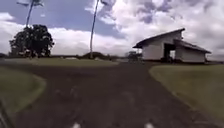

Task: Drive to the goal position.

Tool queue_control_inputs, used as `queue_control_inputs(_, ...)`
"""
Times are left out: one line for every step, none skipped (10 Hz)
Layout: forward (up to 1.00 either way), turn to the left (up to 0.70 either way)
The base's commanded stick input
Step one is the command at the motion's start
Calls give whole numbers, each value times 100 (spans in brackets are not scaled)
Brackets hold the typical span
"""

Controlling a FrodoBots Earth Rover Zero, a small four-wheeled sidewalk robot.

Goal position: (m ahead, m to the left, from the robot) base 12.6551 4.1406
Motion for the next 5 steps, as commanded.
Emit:
queue_control_inputs(70,0)
queue_control_inputs(70,0)
queue_control_inputs(70,0)
queue_control_inputs(70,0)
queue_control_inputs(70,0)
